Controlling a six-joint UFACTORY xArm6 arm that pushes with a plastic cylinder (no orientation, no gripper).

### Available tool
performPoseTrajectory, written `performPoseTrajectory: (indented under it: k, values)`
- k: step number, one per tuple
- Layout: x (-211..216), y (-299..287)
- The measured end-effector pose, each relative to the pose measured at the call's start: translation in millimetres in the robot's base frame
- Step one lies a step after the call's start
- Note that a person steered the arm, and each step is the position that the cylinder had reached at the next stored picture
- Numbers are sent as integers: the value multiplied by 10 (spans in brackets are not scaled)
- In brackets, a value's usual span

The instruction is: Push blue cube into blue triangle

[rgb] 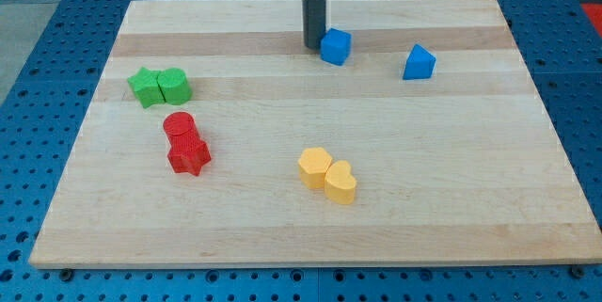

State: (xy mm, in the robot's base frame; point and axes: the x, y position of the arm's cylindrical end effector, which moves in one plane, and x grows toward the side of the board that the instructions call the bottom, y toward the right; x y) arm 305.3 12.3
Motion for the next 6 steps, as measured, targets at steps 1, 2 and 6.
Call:
performPoseTrajectory:
  k: [1,2,6]
  values:
    - [128,240]
    - [171,460]
    - [280,867]
